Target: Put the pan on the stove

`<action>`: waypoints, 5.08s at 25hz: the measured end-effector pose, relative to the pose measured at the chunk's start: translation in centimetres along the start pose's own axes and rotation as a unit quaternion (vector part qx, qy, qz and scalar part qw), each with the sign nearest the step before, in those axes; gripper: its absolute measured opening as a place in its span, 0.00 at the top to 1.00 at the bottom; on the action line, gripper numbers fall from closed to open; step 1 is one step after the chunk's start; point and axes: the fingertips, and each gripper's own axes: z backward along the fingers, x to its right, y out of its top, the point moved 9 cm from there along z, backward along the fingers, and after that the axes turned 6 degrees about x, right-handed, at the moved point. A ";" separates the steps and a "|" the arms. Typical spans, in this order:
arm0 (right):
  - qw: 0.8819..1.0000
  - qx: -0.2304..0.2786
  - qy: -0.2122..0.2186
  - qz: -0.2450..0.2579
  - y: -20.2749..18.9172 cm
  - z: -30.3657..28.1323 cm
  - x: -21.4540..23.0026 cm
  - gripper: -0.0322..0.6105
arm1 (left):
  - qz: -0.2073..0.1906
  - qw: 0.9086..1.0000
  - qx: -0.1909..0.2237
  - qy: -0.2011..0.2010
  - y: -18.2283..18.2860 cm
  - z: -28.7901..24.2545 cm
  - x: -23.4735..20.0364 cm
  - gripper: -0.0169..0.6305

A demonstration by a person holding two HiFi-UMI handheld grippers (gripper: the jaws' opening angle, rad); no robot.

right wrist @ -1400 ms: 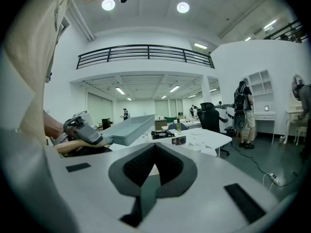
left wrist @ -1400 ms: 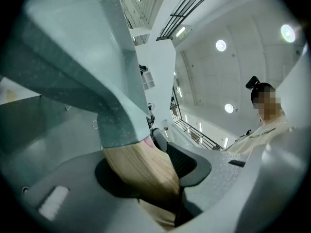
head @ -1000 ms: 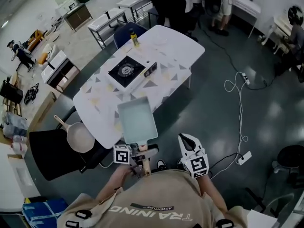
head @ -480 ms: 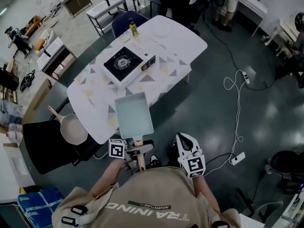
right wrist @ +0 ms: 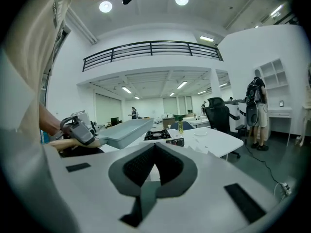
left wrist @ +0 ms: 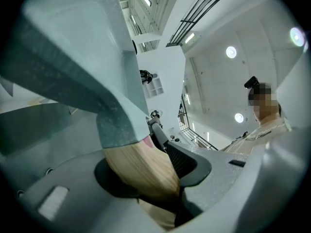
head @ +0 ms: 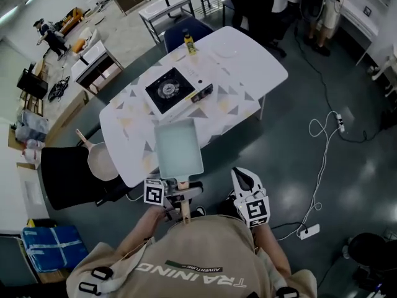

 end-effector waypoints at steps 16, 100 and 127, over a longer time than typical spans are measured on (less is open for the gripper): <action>0.998 -0.009 0.057 0.001 -1.7 -3.1 4.4 0.94 | 0.017 0.999 0.045 0.025 0.6 -3.3 -0.8 0.71; 0.946 -0.085 0.311 0.027 2.7 -46.0 19.4 0.94 | 0.029 0.976 0.190 0.100 30.9 -5.6 -20.0 0.71; 0.932 -0.086 0.346 0.065 3.8 -43.8 17.1 0.94 | 0.048 0.972 0.214 0.085 30.9 -5.5 -22.4 0.71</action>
